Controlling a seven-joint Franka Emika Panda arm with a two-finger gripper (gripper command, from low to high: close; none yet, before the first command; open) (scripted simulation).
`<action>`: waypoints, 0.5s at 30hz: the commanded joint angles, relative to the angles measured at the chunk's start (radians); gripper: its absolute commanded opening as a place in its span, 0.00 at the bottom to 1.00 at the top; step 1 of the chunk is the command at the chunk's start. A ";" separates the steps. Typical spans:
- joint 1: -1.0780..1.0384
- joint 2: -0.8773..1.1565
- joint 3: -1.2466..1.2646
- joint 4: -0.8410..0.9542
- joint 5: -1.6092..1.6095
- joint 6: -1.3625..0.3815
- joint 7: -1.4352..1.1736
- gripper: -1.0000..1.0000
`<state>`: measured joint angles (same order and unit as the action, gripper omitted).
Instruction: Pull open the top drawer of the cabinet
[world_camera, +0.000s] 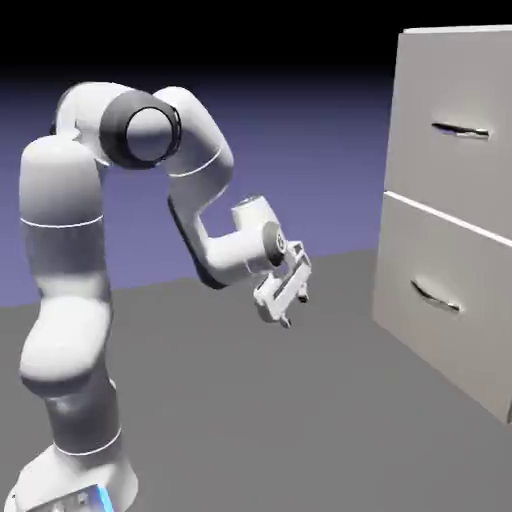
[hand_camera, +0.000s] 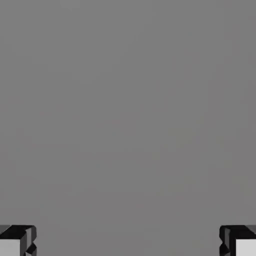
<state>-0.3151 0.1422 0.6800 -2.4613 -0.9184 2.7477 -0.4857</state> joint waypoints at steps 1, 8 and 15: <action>-0.012 0.025 0.024 0.012 -0.033 -0.010 -0.044 0.50; -0.093 0.202 0.193 0.099 -0.261 -0.082 -0.348 0.50; -0.174 0.379 0.362 0.185 -0.488 -0.154 -0.652 0.50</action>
<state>-0.4889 0.5210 1.0417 -2.2758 -1.4068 2.5938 -1.1380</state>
